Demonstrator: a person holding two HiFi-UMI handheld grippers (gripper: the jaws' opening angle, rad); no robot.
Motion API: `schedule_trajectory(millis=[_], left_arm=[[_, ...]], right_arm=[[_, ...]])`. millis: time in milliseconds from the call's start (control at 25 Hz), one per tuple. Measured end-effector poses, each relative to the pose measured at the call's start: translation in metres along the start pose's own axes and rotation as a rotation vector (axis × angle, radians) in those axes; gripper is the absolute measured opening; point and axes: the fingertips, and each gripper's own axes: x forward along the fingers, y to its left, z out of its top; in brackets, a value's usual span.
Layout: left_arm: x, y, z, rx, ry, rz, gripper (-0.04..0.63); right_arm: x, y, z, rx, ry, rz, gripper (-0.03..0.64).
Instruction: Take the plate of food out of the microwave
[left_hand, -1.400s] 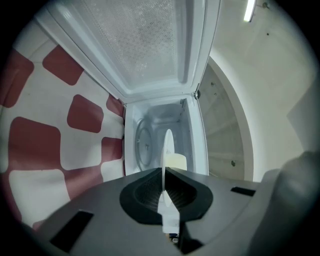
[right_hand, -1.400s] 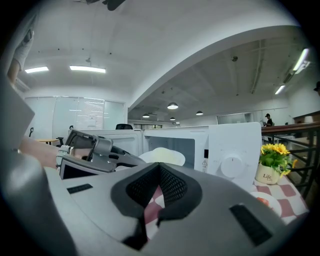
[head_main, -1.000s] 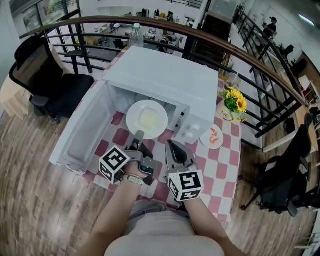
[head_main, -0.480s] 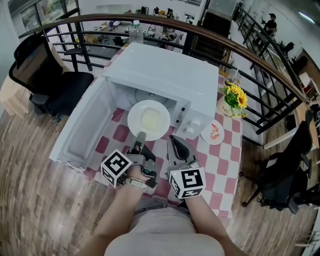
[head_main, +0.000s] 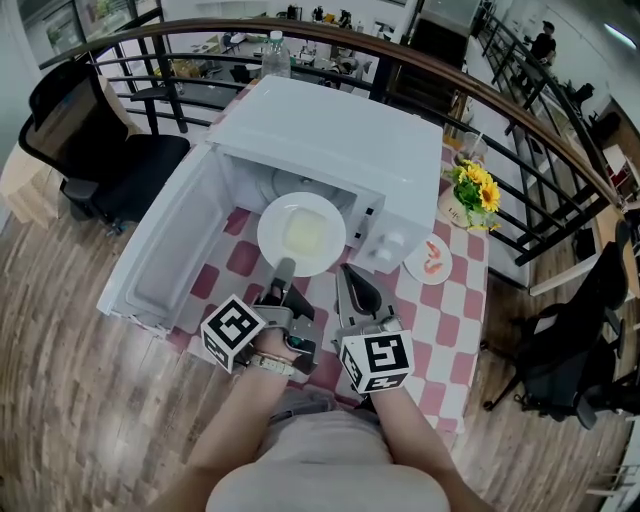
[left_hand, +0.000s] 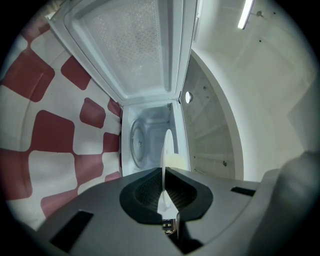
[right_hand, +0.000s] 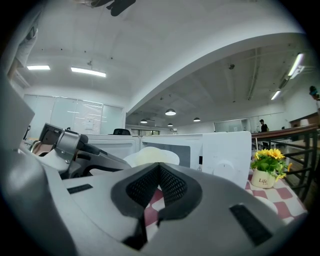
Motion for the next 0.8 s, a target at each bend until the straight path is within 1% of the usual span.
schedule_trajectory(millis=[800], left_arm=[[0.0011,0.0005,-0.0046,-0.011,0.008,0.003,0.012]], right_arm=[[-0.0004,-0.002,0.0011,-0.011,-0.005,-0.006,0.023]])
